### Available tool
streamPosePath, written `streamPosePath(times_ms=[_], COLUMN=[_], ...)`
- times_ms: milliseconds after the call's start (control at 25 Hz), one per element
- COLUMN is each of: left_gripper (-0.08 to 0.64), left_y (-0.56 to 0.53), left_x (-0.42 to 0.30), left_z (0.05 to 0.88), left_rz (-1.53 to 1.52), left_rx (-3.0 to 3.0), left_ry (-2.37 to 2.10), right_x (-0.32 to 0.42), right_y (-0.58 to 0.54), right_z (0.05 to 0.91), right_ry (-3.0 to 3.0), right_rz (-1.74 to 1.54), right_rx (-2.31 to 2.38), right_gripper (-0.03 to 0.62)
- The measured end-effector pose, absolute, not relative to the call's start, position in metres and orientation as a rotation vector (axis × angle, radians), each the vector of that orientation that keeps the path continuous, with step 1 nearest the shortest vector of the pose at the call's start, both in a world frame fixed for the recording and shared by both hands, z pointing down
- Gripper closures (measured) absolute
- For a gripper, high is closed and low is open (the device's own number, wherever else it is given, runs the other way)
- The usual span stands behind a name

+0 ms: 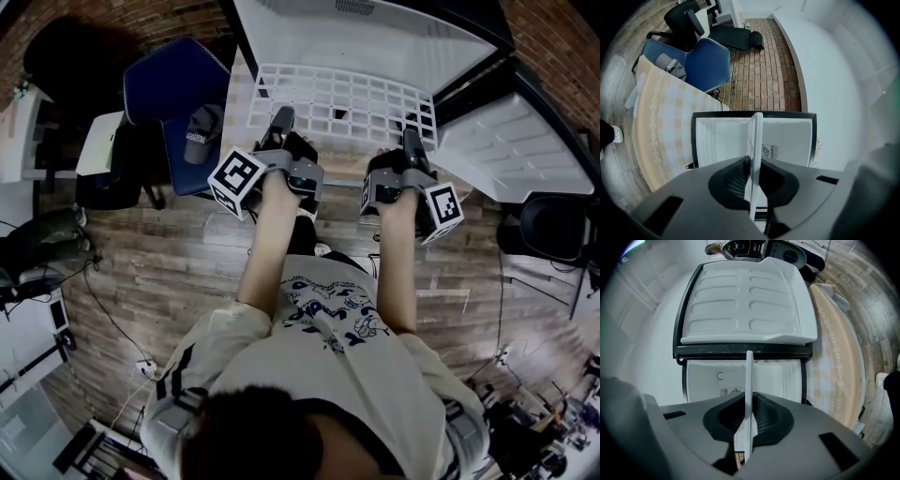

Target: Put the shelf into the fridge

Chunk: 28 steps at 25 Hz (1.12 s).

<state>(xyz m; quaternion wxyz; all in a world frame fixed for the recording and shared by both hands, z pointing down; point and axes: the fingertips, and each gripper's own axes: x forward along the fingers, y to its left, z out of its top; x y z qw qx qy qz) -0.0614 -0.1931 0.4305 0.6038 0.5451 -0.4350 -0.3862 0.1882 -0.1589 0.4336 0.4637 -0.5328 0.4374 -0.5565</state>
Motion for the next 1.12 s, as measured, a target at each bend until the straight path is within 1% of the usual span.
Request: streamPosePath(times_ms=[1120], left_gripper=[0.523], left_y=[-0.1951], left_x=[-0.0584], left_z=[0.4322], left_rz=[-0.894], left_rx=[1.284], left_ry=[-1.002], right_x=[0.1920], right_y=[-0.1618], right_z=[0.4370], right_ry=[1.061], right_rz=[-1.356], right_rx=[-1.329], right_gripper=[0.545])
